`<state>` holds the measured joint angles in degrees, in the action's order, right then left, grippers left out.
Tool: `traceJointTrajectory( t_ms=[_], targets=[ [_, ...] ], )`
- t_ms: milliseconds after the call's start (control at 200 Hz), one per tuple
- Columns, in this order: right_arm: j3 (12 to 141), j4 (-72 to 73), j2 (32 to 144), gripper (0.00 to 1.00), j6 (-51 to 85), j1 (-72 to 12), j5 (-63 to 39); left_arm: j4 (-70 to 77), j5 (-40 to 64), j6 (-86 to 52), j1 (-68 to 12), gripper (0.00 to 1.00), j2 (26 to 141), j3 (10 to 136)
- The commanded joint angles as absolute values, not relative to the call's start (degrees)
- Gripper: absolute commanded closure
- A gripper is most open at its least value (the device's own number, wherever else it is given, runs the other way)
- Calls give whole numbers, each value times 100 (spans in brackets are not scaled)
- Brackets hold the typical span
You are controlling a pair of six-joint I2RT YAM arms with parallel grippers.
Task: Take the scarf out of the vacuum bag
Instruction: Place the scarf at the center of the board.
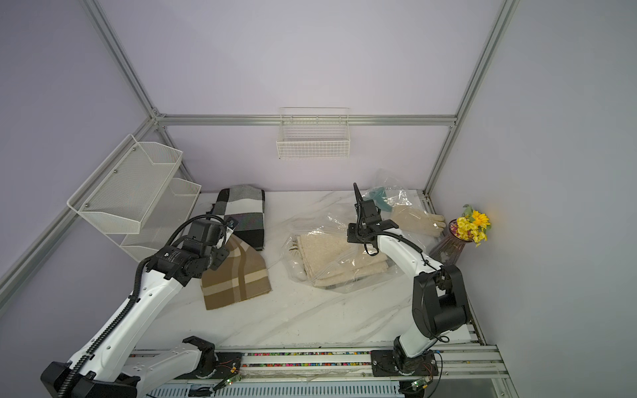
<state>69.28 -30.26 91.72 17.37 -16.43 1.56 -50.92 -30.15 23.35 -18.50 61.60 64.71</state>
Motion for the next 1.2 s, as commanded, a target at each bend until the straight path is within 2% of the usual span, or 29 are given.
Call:
traceJointTrajectory(
  t_ms=[0,180,470,1190],
  targets=[
    [6894,-2927,8970,100,1784,-1582,186,-3754,-2937,2971,-1828,100,5867,6409],
    [6884,-2931,8947,100,1792,-1579,156,-2682,-3131,3698,-1799,100,5798,6001],
    [6882,-2925,8942,100,1791,-1576,132,-1223,-3026,3945,-1468,100,5951,5668],
    [6937,-2931,9059,100,1793,-1578,122,932,-2401,3120,-805,100,6847,5531]
  ],
)
